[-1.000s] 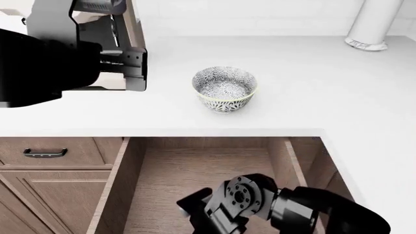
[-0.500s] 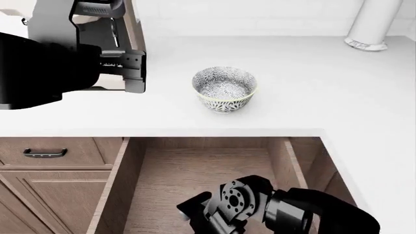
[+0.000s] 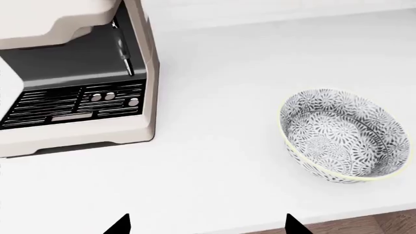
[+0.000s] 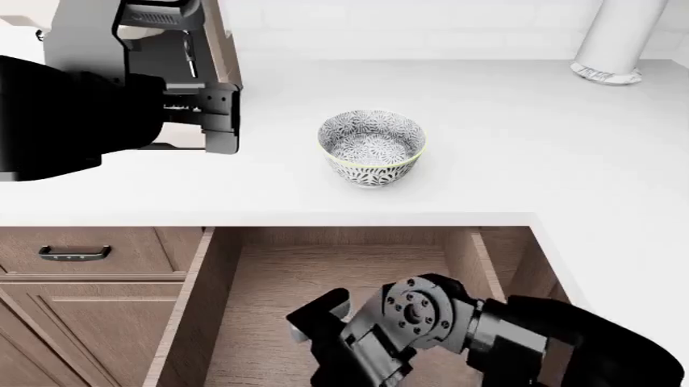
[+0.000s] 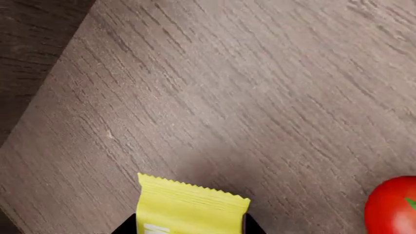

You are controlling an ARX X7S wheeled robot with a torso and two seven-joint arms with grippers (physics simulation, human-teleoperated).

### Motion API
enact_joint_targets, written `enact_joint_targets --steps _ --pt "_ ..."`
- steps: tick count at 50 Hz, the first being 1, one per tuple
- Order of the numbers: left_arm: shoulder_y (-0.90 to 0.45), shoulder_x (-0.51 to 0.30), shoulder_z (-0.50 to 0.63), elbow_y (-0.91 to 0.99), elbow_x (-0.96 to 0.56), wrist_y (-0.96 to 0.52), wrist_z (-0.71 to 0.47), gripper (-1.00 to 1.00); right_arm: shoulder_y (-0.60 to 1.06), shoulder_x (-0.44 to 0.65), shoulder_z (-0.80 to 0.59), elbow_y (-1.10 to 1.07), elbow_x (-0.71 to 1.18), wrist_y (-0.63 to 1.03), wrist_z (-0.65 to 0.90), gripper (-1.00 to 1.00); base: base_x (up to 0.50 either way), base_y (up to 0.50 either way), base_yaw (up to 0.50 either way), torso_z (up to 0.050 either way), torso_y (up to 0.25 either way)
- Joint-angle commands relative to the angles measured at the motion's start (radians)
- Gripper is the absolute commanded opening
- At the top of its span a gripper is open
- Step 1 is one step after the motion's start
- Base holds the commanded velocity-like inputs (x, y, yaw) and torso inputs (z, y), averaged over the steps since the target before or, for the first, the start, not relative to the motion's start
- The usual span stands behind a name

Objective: Place the bar in the bowl and close the drawer.

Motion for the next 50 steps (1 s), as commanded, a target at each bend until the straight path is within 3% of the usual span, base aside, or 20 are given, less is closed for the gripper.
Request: enact_joint_targets --steps 1,28,50 --pt "-0.01 -0.008 0.0 -0.001 -0.012 0.004 -0.007 1.0 0.074 0.079 0.078 -0.184 0.098 -0.01 0.144 -1.0 0.0 0.0 0.0 0.0 0.0" --pt "-0.002 -0.038 -0.021 0.026 -0.001 0.034 0.018 1.0 0.31 0.257 0.245 -0.431 0.323 -0.03 0.289 -1.0 0.0 0.0 0.0 0.0 0.0" --pt "-0.009 -0.066 -0.052 0.085 0.034 0.072 0.019 1.0 0.574 0.317 0.34 -0.324 0.396 0.025 0.263 -1.0 0.0 0.0 0.0 0.0 0.0"
